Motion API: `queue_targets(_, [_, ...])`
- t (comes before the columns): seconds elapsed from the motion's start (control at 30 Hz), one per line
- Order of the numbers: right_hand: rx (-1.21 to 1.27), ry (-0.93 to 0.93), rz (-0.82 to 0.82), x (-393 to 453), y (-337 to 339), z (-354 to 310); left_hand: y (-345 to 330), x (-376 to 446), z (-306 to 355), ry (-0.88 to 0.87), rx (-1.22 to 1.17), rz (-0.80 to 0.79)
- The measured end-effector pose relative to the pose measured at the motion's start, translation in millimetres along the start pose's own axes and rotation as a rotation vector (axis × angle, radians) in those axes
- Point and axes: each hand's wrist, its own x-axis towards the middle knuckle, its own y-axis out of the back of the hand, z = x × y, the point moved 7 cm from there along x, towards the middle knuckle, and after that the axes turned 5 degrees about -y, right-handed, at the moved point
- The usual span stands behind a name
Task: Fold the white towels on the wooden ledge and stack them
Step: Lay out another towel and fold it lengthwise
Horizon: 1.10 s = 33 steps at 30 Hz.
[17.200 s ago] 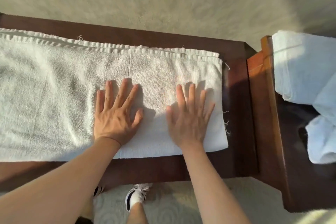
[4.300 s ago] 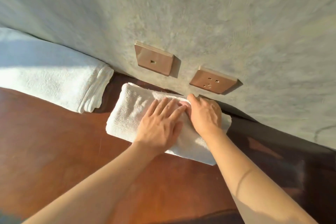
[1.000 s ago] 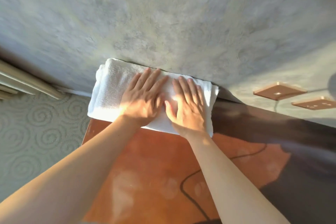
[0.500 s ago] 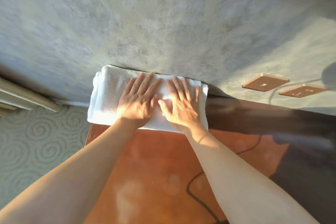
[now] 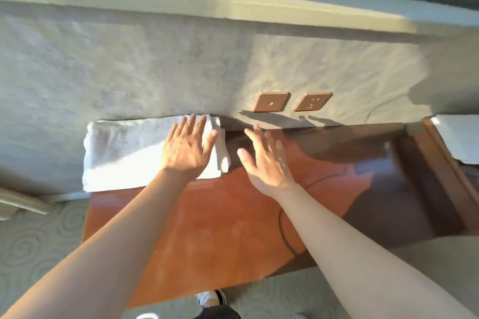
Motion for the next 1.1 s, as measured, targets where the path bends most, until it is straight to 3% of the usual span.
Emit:
queue_targets(0.4, [-0.131,-0.294,0.028,-179.5,177.8,269.6,-70.2,-41.1,363.2,-0.333,0.205,-0.211])
queue_targets(0.63, [-0.084,-0.454,0.206,-282.7,303.8,425.2,-93.2,-60.0,603.8,-0.672,0.269,-0.123])
queue_targets(0.83, [-0.041,-0.543,0.308,-322.9,351.3,531.5,-150.4,-56.7,712.7,-0.817,0.281,-0.164])
queue_targets(1.1, [-0.023,-0.628,0.222,-310.7,372.6,644.9,-245.6,0.7,814.3,-0.880,0.220,-0.272])
